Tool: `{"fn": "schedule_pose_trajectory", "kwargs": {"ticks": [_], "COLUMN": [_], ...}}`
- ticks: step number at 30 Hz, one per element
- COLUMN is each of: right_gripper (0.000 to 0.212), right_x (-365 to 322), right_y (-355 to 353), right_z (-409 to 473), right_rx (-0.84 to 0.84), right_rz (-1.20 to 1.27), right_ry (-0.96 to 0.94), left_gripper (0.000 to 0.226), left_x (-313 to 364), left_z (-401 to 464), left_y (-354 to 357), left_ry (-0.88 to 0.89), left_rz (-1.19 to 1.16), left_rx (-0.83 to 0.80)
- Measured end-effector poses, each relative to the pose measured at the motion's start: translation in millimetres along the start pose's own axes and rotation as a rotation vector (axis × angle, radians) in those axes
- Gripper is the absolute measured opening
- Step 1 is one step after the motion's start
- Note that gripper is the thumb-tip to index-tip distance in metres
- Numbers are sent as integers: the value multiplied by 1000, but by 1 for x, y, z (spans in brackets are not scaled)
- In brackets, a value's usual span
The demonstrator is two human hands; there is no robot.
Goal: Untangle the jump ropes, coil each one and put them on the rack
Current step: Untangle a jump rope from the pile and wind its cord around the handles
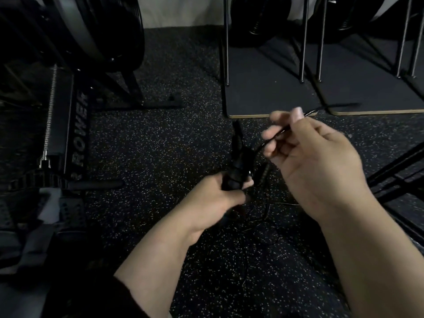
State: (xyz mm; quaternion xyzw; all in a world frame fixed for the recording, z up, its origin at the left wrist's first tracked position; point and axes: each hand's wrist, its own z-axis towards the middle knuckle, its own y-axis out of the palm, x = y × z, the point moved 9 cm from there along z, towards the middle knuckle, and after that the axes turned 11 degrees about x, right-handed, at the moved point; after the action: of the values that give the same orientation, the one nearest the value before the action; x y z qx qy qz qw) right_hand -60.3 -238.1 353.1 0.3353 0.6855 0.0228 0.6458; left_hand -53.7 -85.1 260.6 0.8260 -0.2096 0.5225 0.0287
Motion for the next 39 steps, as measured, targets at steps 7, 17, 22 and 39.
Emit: {"fn": "schedule_pose_trajectory", "kwargs": {"ticks": [7,17,22,39], "right_gripper": [31,30,47,28], "right_x": [-5,9,76,10], "right_y": [10,-27,-29,-10], "right_z": [-3,8,-6,8], "right_rx": [-60,6,-383,10], "right_rz": [146,-481,-1308,-253], "right_ry": [75,-14,40,-126], "left_gripper": [22,12,14,23], "left_x": [12,20,57,20], "left_z": [8,13,1,6], "left_y": [1,-11,-14,-14], "left_ry": [157,104,209,63], "left_rz": [-10,-267,-557,-119], "left_rx": [94,268,213,200]}}
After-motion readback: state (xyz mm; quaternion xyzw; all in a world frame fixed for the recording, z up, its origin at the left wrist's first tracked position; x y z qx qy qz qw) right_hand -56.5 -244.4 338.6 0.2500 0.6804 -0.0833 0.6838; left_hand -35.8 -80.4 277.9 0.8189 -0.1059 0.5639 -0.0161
